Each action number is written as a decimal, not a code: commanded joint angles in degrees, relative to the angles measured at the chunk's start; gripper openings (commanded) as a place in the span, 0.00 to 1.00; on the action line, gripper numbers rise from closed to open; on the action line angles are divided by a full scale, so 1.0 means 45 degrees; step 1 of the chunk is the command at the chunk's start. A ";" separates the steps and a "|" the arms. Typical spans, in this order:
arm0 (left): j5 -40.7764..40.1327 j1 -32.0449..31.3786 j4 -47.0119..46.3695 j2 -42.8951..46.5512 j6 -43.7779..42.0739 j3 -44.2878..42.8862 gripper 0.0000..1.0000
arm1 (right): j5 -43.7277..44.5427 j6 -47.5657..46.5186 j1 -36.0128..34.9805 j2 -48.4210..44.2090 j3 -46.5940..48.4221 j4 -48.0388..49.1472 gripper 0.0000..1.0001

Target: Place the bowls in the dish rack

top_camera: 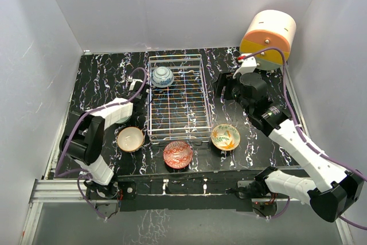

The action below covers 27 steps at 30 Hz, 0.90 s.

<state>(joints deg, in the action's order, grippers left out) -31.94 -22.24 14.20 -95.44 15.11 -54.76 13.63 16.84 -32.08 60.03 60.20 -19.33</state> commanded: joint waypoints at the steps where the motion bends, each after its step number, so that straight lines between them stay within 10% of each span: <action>1: -0.0694 -0.0038 0.1066 0.1800 0.0005 -0.0902 0.00 | 0.0144 0.0005 0.0111 -0.0309 0.0191 0.0665 0.66; 8: 0.0561 -0.0038 0.0595 0.5390 0.0074 -0.2392 0.00 | 0.0316 -0.0019 0.0165 -0.0528 0.0303 0.0462 0.66; 14: 0.5460 -0.0038 -0.2532 0.7691 0.2242 -0.2121 0.00 | 0.0668 0.0005 0.0315 -0.0724 0.0306 0.0124 0.69; 27: 1.1770 -0.0038 -1.3650 0.5524 0.9971 0.1090 0.00 | 0.0780 0.0113 0.0695 -0.1259 0.0351 -0.0652 0.69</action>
<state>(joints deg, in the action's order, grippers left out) 12.05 -22.26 -25.74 -67.79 46.92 -51.53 15.20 17.06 -29.63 56.84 60.20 -22.65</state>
